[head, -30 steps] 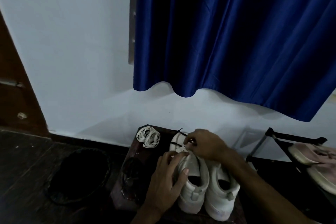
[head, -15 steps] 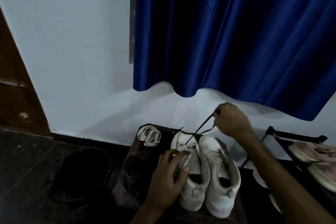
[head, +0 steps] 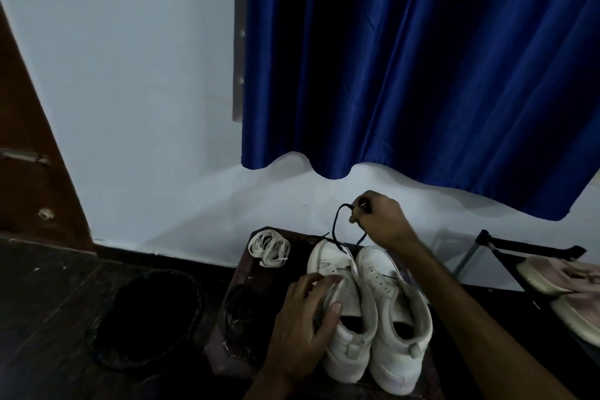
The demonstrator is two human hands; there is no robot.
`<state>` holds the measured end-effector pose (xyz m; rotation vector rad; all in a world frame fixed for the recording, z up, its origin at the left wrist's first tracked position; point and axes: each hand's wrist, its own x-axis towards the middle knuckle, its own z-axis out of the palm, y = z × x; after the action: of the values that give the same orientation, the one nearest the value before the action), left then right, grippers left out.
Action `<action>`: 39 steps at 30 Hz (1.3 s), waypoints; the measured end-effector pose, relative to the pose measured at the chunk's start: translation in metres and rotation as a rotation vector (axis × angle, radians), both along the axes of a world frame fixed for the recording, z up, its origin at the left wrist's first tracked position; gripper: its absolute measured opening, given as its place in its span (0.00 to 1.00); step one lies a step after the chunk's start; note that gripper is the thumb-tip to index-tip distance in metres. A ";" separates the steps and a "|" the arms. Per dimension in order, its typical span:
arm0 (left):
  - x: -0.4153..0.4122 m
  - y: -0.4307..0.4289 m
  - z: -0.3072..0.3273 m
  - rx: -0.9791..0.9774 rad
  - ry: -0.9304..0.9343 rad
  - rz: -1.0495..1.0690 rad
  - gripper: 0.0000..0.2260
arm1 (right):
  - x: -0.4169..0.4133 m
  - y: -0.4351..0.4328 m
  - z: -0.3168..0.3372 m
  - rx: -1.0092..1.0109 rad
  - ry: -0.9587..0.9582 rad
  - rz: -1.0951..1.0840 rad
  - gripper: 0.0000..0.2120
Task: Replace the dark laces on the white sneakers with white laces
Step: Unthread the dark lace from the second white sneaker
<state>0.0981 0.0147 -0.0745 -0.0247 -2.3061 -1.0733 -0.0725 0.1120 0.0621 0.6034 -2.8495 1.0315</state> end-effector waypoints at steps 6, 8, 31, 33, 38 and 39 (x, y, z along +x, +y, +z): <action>0.000 -0.001 0.001 -0.013 -0.010 -0.008 0.19 | -0.017 -0.027 -0.043 0.313 0.007 0.052 0.12; 0.000 -0.001 0.001 -0.022 -0.003 -0.011 0.18 | -0.017 -0.035 -0.051 0.376 -0.001 0.078 0.18; 0.036 -0.008 0.012 0.216 0.152 0.048 0.12 | 0.051 -0.033 0.064 0.246 0.359 0.195 0.11; 0.052 -0.020 0.019 0.273 0.262 0.145 0.10 | 0.065 -0.028 0.083 0.173 0.388 0.231 0.08; 0.070 -0.064 0.020 0.558 0.337 0.434 0.06 | 0.109 -0.030 0.077 -0.067 0.268 0.356 0.04; 0.070 -0.073 0.016 0.564 0.309 0.471 0.07 | 0.113 -0.034 0.064 -0.055 0.252 0.370 0.05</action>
<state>0.1680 -0.0579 -0.0582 0.5087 -1.5636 -1.3090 0.0409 0.0779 0.1258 1.1945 -2.5374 0.9867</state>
